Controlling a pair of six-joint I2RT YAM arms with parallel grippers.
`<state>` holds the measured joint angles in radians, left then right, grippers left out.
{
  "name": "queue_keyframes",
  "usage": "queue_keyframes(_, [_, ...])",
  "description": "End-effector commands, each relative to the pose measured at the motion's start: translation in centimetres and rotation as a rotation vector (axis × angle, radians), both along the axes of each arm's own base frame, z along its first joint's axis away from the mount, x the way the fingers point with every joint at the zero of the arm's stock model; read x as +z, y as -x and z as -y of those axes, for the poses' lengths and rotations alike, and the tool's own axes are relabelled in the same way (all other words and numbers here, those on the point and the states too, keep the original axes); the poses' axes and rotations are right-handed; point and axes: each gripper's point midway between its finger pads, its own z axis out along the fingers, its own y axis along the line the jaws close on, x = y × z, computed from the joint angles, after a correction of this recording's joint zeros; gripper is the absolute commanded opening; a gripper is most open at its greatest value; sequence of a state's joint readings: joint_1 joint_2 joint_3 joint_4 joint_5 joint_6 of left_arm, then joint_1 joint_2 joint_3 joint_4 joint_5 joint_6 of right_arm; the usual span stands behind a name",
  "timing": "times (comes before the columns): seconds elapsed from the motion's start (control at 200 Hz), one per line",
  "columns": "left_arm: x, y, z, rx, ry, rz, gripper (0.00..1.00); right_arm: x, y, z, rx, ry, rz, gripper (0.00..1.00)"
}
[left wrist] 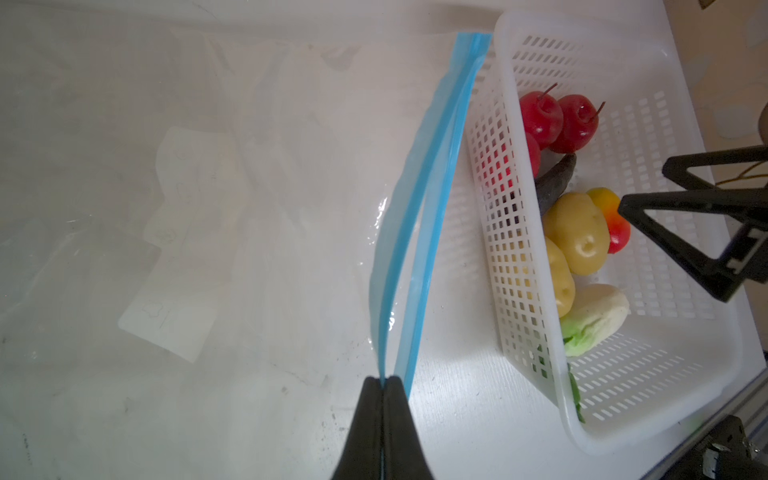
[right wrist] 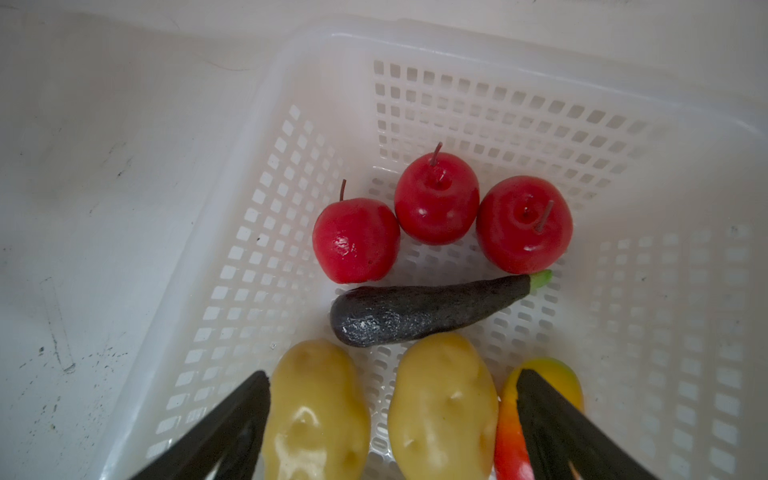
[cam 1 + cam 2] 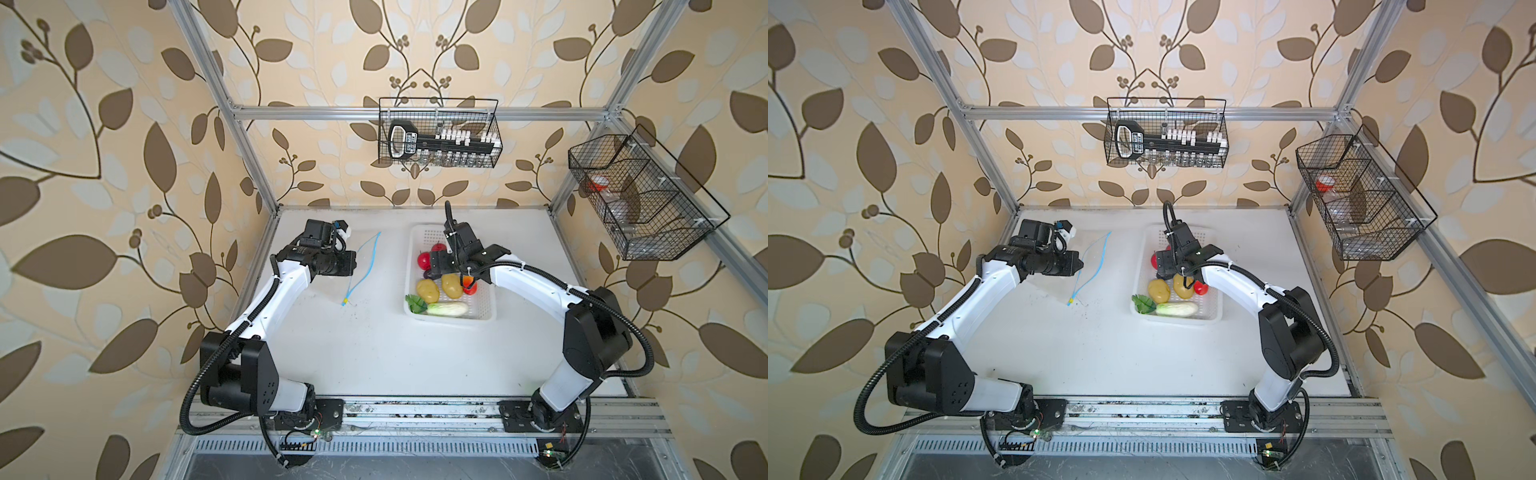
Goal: Place the food in the zip-top bag and seal the zipper
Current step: 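Lower the right gripper into the basket around a red apple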
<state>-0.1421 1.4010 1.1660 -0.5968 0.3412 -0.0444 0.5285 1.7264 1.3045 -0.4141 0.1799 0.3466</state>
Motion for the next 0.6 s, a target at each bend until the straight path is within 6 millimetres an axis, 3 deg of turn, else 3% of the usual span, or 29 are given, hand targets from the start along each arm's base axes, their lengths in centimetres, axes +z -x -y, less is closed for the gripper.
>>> queue_keyframes(0.0, [1.7,-0.3,-0.2,0.006,0.032,0.063,0.0,0.1,-1.1,-1.4,0.029,-0.036,0.003,0.91])
queue_keyframes(0.2, [1.2,-0.5,-0.7,0.018,0.04,0.042,0.0,-1.2,-2.0,-2.4,0.039,-0.058,-0.011,0.91])
queue_keyframes(0.395, [1.4,-0.5,-0.7,0.03,0.086,0.026,0.0,-3.0,-2.9,-2.1,0.026,-0.014,-0.047,0.9])
queue_keyframes(0.595, [1.0,-0.6,-0.9,0.031,0.088,0.024,0.0,-3.4,-4.1,-2.4,0.033,-0.029,-0.053,0.9])
